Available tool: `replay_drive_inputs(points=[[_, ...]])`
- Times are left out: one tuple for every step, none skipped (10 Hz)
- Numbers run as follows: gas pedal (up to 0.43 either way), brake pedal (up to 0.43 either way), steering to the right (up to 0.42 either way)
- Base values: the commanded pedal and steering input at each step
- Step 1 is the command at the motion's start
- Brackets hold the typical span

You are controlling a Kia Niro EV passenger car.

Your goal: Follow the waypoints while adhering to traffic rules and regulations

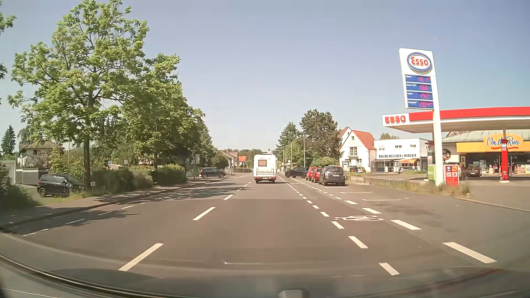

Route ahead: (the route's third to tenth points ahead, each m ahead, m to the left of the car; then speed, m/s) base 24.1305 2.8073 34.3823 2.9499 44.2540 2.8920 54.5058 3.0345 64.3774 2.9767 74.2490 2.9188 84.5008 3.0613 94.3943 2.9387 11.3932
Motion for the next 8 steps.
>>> replay_drive_inputs(points=[[0.110, 0.000, 0.000], [0.110, 0.000, -0.001], [0.110, 0.000, -0.001], [0.110, 0.000, -0.001], [0.110, 0.000, -0.001], [0.110, 0.000, -0.001], [0.110, 0.000, -0.001], [0.110, 0.000, -0.001]])
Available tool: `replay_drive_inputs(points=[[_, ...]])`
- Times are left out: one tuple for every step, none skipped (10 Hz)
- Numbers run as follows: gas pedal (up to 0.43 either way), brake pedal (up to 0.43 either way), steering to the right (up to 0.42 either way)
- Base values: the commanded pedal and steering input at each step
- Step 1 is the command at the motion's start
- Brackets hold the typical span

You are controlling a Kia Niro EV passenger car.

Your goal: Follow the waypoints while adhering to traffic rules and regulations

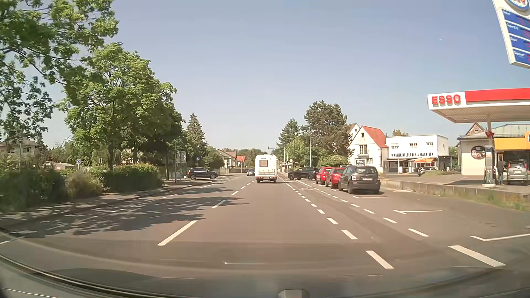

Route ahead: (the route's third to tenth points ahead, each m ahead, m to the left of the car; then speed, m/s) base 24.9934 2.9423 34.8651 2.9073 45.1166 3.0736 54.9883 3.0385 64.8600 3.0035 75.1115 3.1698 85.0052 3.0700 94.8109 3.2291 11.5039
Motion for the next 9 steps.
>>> replay_drive_inputs(points=[[0.110, 0.000, -0.003], [0.110, 0.000, -0.003], [0.110, 0.000, -0.003], [0.110, 0.000, -0.003], [0.110, 0.000, -0.003], [0.110, 0.000, -0.003], [0.110, 0.000, -0.003], [0.110, 0.000, -0.003], [0.110, 0.000, -0.003]])
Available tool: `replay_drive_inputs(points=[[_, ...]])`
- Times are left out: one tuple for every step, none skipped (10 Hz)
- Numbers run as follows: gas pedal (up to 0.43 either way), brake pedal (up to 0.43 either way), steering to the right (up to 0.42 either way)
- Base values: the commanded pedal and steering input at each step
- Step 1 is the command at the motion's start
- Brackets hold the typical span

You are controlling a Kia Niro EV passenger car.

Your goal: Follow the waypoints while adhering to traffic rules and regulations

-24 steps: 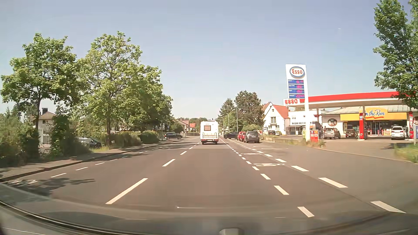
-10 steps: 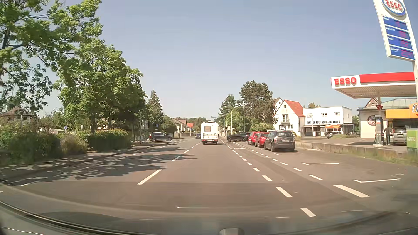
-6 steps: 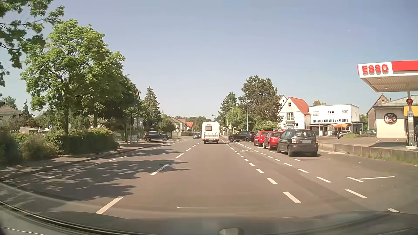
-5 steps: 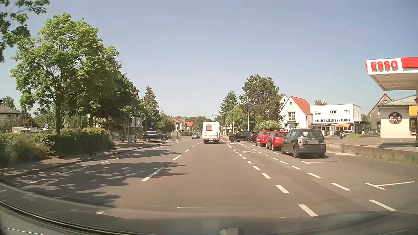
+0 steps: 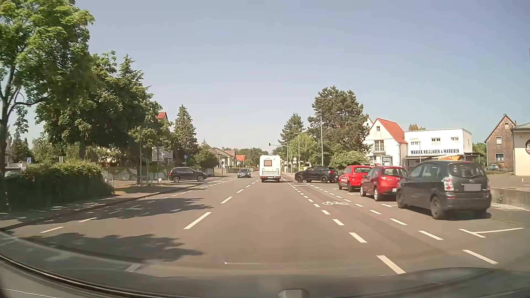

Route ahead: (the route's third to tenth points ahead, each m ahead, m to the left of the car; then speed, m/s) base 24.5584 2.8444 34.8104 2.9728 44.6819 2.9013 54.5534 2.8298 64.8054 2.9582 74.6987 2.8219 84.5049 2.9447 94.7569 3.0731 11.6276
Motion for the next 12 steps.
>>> replay_drive_inputs(points=[[0.110, 0.000, -0.002], [0.110, 0.000, -0.002], [0.110, 0.000, -0.002], [0.110, 0.000, -0.002], [0.110, 0.000, -0.002], [0.110, 0.000, -0.002], [0.110, 0.000, -0.002], [0.110, 0.000, -0.002], [0.110, 0.000, -0.001], [0.110, 0.000, -0.001], [0.110, 0.000, -0.001], [0.110, 0.000, 0.001]])
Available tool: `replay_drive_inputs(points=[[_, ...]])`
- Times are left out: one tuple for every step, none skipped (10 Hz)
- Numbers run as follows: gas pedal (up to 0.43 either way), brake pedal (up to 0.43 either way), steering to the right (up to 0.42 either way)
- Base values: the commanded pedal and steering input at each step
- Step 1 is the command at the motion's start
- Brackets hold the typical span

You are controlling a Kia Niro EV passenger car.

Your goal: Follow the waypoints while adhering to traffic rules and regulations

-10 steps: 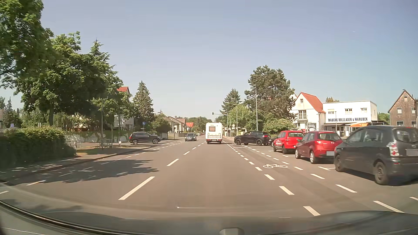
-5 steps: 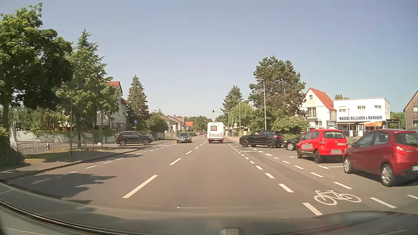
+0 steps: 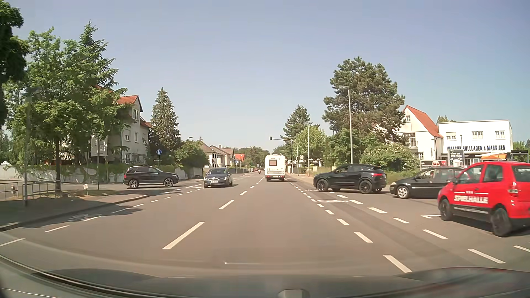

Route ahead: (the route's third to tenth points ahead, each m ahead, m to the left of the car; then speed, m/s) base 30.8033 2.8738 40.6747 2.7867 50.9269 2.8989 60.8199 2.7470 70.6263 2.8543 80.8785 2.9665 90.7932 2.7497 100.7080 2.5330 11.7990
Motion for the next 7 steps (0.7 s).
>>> replay_drive_inputs(points=[[0.110, 0.000, 0.003], [0.110, 0.000, 0.003], [0.110, 0.000, 0.003], [0.110, 0.000, 0.003], [0.110, 0.000, 0.003], [0.110, 0.000, 0.003], [0.110, 0.000, 0.003]])
